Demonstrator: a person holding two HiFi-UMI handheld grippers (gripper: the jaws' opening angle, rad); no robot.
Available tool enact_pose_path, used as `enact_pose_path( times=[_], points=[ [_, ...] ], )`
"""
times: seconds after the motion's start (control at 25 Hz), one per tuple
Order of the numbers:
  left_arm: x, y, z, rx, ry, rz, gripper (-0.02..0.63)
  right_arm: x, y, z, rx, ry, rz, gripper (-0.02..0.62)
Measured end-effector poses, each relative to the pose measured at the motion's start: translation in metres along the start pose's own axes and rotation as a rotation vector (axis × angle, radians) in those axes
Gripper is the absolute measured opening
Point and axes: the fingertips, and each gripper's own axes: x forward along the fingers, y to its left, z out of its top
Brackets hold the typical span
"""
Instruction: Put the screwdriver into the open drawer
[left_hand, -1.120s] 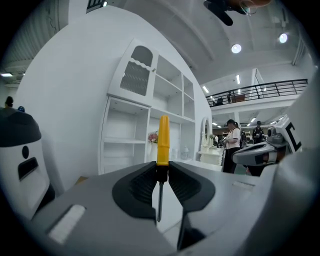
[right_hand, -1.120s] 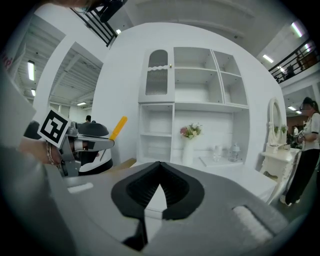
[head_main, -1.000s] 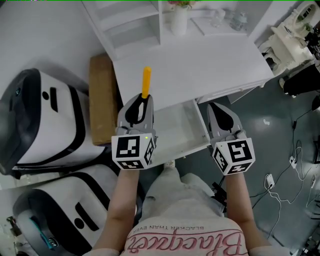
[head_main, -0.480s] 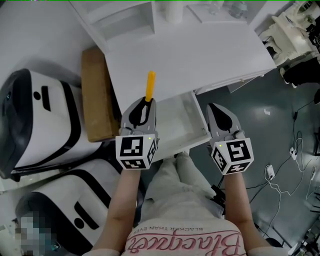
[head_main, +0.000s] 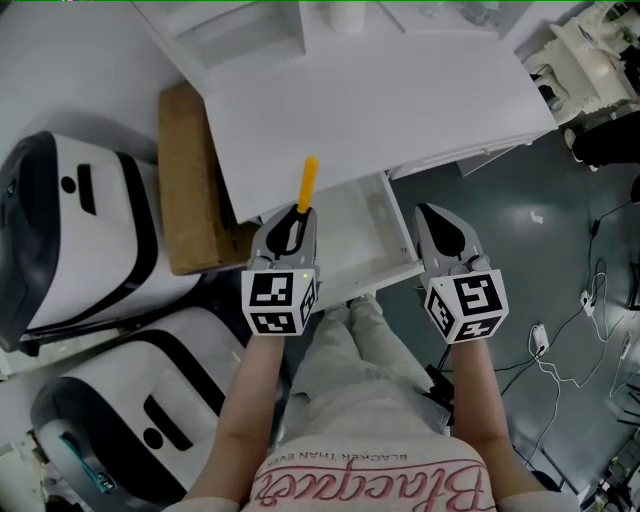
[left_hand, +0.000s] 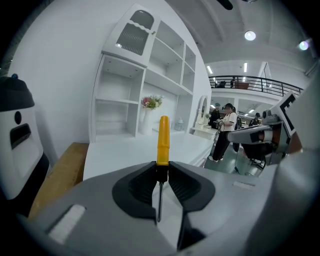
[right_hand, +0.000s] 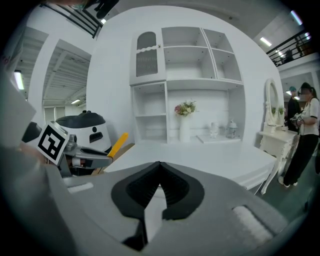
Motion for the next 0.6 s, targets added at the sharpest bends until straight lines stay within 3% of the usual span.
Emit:
enact_pose_path(
  times=[0.6],
  points=[
    [0.029,-0.015,-0.064,0.008,0.213,-0.08,0.095,0.011,-0.01,-0.014,0.019,0.042,0.013,0.002]
  ],
)
